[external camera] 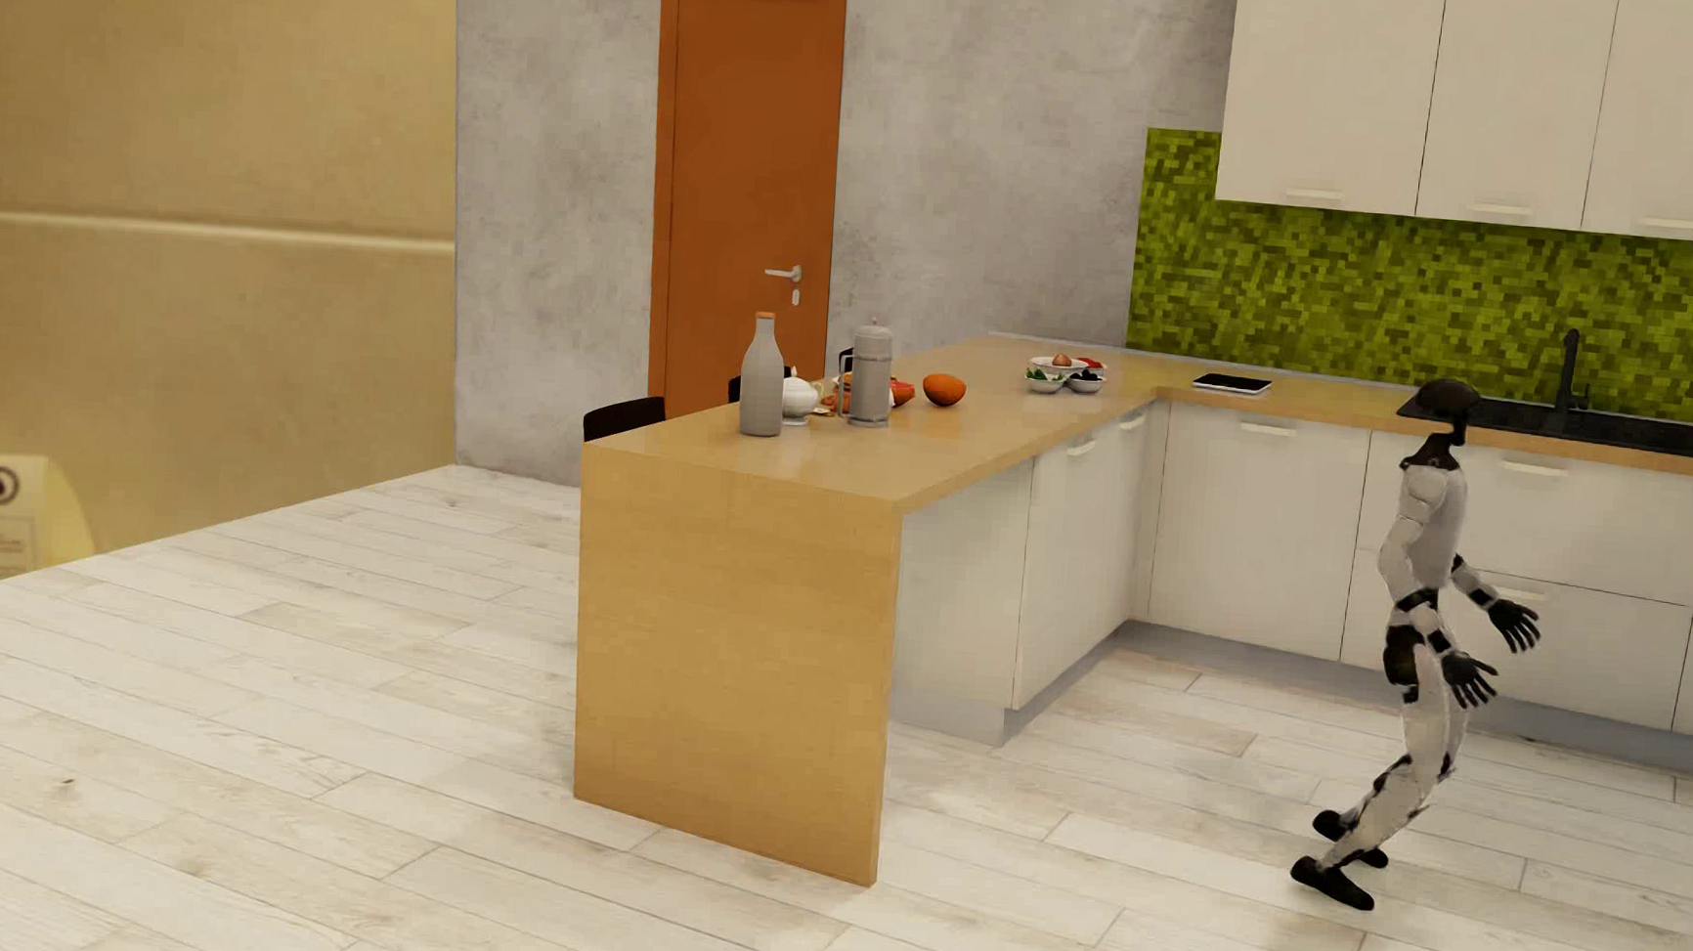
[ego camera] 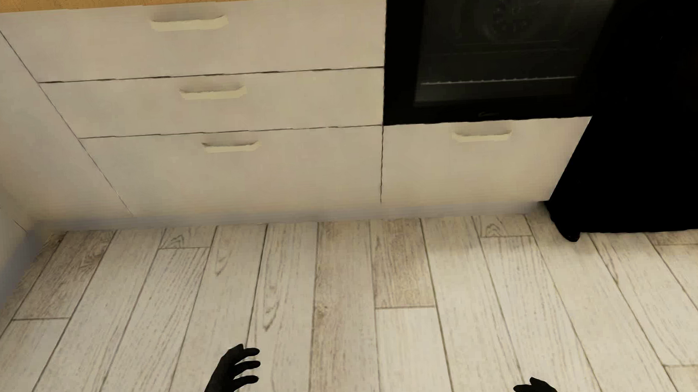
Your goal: Turn around
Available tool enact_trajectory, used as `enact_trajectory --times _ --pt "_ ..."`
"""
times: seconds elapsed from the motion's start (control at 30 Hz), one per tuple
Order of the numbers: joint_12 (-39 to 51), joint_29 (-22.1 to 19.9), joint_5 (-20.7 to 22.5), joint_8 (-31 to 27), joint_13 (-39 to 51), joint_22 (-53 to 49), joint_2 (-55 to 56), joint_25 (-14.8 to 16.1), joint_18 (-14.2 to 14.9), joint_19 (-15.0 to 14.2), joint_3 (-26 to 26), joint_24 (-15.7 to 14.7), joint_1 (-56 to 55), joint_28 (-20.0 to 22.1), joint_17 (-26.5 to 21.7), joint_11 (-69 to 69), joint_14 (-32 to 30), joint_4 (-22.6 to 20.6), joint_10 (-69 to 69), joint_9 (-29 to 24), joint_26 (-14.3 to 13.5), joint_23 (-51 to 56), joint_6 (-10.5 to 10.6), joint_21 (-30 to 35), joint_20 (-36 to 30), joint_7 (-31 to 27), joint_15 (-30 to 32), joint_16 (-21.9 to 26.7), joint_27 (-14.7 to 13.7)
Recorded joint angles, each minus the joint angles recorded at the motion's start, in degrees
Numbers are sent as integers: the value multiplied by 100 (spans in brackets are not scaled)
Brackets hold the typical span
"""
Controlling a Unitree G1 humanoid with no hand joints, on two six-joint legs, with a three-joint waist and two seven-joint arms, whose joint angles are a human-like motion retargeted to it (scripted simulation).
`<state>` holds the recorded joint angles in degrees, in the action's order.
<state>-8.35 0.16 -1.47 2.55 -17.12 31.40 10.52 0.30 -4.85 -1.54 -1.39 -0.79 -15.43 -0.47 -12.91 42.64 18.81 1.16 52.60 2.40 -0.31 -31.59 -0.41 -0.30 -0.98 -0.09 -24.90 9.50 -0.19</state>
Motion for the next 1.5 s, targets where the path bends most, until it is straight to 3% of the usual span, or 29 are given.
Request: enact_trajectory --times 0.07,0.1,0.13,0.17,0.2,0.23,0.27,0.3,0.33,0.37,0.4,0.43,0.47,0.53,0.57,0.6,0.67,0.7,0.73,0.77,0.83,0.93,0.97,1.03,1.17,1.33,1.4,1.47,1.5 --pt "14 125 -72 635 73 167 586 21 -1015 -601 -290 -250 -482 -54 -13 1306 730 295 -254 -151 64 74 199 129 -335 275 244 -40 231" --pt "-315 196 -172 655 335 334 1256 11 -880 -831 -271 -306 -548 -27 160 2379 955 218 -490 -253 77 111 206 281 -419 195 1185 44 556" --pt "-534 252 -179 442 495 510 1733 16 210 -1107 -273 -373 -512 60 357 2916 888 147 -630 -314 182 -113 120 321 -465 -70 1743 95 700" --pt "-593 308 -180 -54 401 594 1892 51 918 -1347 -332 -488 -513 233 305 2517 815 31 -778 -331 384 -279 34 298 -384 -254 750 -75 648" --pt "-647 318 -301 -352 327 364 1682 88 936 -1325 -529 -635 -732 395 175 1505 816 -98 -493 -371 598 -385 23 174 -410 -401 -386 -250 543" --pt "-550 252 -332 -241 334 333 1514 134 746 -1064 -791 -757 -966 467 6 1247 702 -113 -40 -486 705 -513 165 171 -431 -484 -739 -319 416" --pt "-558 86 -310 -98 433 356 1430 171 157 -395 -953 -811 -1215 394 -9 1155 518 -58 403 -546 729 -601 323 243 -376 -310 -727 -290 324" --pt "-573 -128 -295 107 634 345 1370 146 98 448 -985 -772 -1418 232 80 1102 631 -6 735 -568 726 -631 515 294 -408 -77 -712 -127 328" --pt "-621 -339 -345 302 793 339 1375 78 142 531 -976 -669 -1492 79 197 1298 891 51 801 -632 695 -435 715 377 -206 161 -550 -149 382" --pt "-681 -510 -423 495 817 416 1548 -10 -364 -17 -954 -510 -1529 -24 294 1806 1232 156 441 -639 634 -32 923 553 -257 382 -193 -95 420" --pt "-788 -602 -422 301 951 753 2028 -105 486 -590 -902 -304 -1411 -19 422 2620 645 127 2 -592 538 -120 887 628 -391 271 478 -1 336" --pt "-855 -646 -353 -64 1041 860 2307 -168 632 -1089 -765 -180 -1401 41 549 2901 516 -37 -147 -532 531 -298 680 670 -438 158 800 60 249" --pt "-910 -631 -311 -344 862 668 2173 -200 663 -1352 -793 -159 -1370 145 512 2182 421 -153 -320 -446 570 -189 512 567 -452 44 212 -166 184" --pt "-794 -459 -342 -346 505 541 1546 -197 747 -789 -1188 -146 -1206 181 124 1082 303 -283 -581 -409 533 -328 232 317 -321 -204 -506 -166 84" --pt "-567 -412 -349 -112 526 562 1331 -117 173 64 -1252 -216 -1197 130 30 862 323 -228 -512 -456 524 -294 182 361 -192 -176 -444 -109 266" --pt "-572 -387 -347 87 684 514 1258 -53 -429 326 -1244 -260 -1333 88 11 828 620 -72 4 -413 481 -373 217 427 -254 -28 -469 -157 413" --pt "-707 -336 -431 258 887 503 1146 -50 -407 -213 -1157 -195 -1214 -108 203 935 1306 165 91 -387 436 -324 245 498 -203 93 -612 -110 399" --pt "-686 -302 -445 310 885 565 1332 -69 711 -9 -1106 -186 -1165 -201 177 1477 851 215 2 -428 482 -175 336 610 -411 -52 -346 -42 326" --pt "-671 -254 -487 196 967 738 1717 -83 785 183 -958 -236 -1121 -270 358 2259 686 110 -44 -514 512 -54 279 573 -486 -151 287 106 329" --pt "-774 -173 -328 -131 975 830 2098 -97 787 312 -787 -293 -1161 -275 543 2550 569 -8 -196 -438 539 -62 128 543 -335 -291 857 168 300" --pt "-958 82 -182 -588 589 711 2082 -214 803 400 -823 -354 -1033 -41 285 1035 331 -274 -621 -354 594 -8 -214 476 -76 -513 72 13 171" --pt "-676 6 -379 -196 590 660 1664 -250 867 -804 -1135 -199 -983 384 56 388 259 51 -723 -377 832 -205 -44 453 -180 -425 498 -114 247" --pt "-520 -130 -423 -93 728 730 1570 -250 905 -784 -1165 -174 -950 360 185 316 152 108 -806 -386 972 -50 23 585 -161 -403 501 -128 341" --pt "-549 -309 -563 56 592 607 1406 -182 864 -117 -1389 -168 -879 158 275 143 81 -47 -978 -285 1072 5 76 532 -138 -493 493 -111 191" --pt "-581 -145 -712 -157 703 591 1171 18 841 -448 -1457 -208 -1012 -185 368 72 -151 -112 -1093 -377 850 46 209 605 -32 -470 304 -103 188" --pt "-850 388 -874 -303 727 612 1237 -13 806 -667 -1609 -228 -1156 -6 357 505 -386 -346 -1163 -494 505 190 197 615 -144 -674 386 -183 243" --pt "-908 452 -878 -407 686 689 980 -94 822 -655 -1779 -363 -1193 83 333 35 -577 -389 -1384 -434 573 37 50 698 -63 -691 200 -245 326" --pt "-990 489 -937 -157 584 453 744 -165 285 -687 -1962 -395 -1349 451 101 -472 -162 -231 -1359 -312 827 4 115 666 -76 -443 329 -325 440" --pt "-1030 474 -983 -40 762 590 719 -215 504 -692 -1790 -312 -1434 467 185 -371 56 -76 -1192 -326 947 28 142 598 -84 -283 253 -149 503"
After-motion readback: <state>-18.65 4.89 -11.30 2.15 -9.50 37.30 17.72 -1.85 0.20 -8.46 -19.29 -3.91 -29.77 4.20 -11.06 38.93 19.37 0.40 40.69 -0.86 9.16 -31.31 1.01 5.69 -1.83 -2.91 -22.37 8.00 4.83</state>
